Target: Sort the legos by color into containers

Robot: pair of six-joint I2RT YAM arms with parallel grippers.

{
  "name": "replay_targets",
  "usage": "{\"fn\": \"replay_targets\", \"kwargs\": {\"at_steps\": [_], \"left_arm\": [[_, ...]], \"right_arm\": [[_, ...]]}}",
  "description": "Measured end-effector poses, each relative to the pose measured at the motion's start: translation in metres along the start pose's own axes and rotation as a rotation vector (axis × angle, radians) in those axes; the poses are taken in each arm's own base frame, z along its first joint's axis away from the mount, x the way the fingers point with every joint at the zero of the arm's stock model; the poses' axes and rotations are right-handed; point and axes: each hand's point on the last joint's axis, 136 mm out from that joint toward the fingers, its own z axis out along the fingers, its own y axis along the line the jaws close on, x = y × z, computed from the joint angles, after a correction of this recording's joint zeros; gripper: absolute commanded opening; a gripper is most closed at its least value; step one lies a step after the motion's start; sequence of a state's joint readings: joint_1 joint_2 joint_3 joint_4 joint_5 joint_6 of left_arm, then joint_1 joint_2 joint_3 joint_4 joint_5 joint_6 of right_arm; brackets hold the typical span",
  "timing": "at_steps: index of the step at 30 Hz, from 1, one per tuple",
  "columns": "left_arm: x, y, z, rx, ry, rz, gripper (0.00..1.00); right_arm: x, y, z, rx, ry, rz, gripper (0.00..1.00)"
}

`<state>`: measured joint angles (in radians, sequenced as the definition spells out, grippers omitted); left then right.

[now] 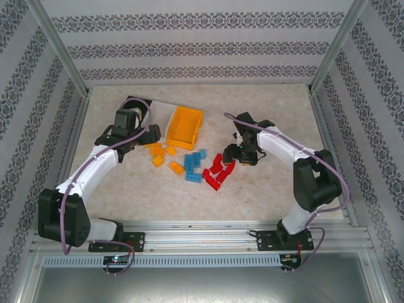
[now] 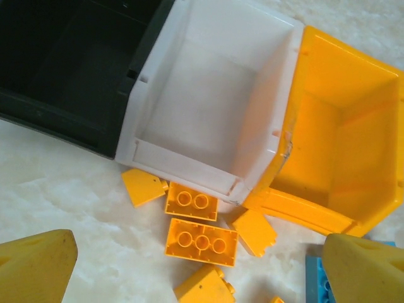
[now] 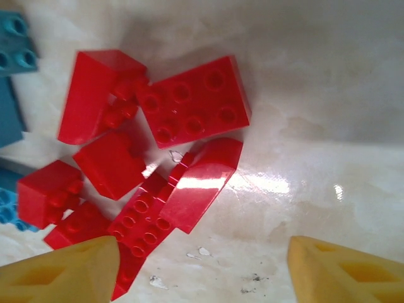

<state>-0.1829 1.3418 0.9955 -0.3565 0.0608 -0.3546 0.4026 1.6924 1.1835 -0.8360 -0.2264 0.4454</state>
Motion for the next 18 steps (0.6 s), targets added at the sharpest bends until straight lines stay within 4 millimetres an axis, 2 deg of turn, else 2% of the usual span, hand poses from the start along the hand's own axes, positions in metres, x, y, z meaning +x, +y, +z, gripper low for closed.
{"fn": "replay_targets", "kwargs": {"at_steps": [6, 12, 18], "left_arm": [[0.000, -0.004, 0.002, 0.017, 0.013, -0.020, 1.00], [-0.001, -0.023, 0.014, 0.048, 0.057, 0.003, 1.00], [-0.002, -0.035, 0.024, 0.061, 0.087, 0.019, 1.00]], "right_arm": [[0.010, -0.002, 0.020, 0.018, 0.051, 0.049, 0.64], [0.006, -0.003, 0.037, 0.022, 0.066, 0.096, 0.55], [0.005, -0.007, 0.044, 0.042, 0.074, 0.119, 0.42]]}}
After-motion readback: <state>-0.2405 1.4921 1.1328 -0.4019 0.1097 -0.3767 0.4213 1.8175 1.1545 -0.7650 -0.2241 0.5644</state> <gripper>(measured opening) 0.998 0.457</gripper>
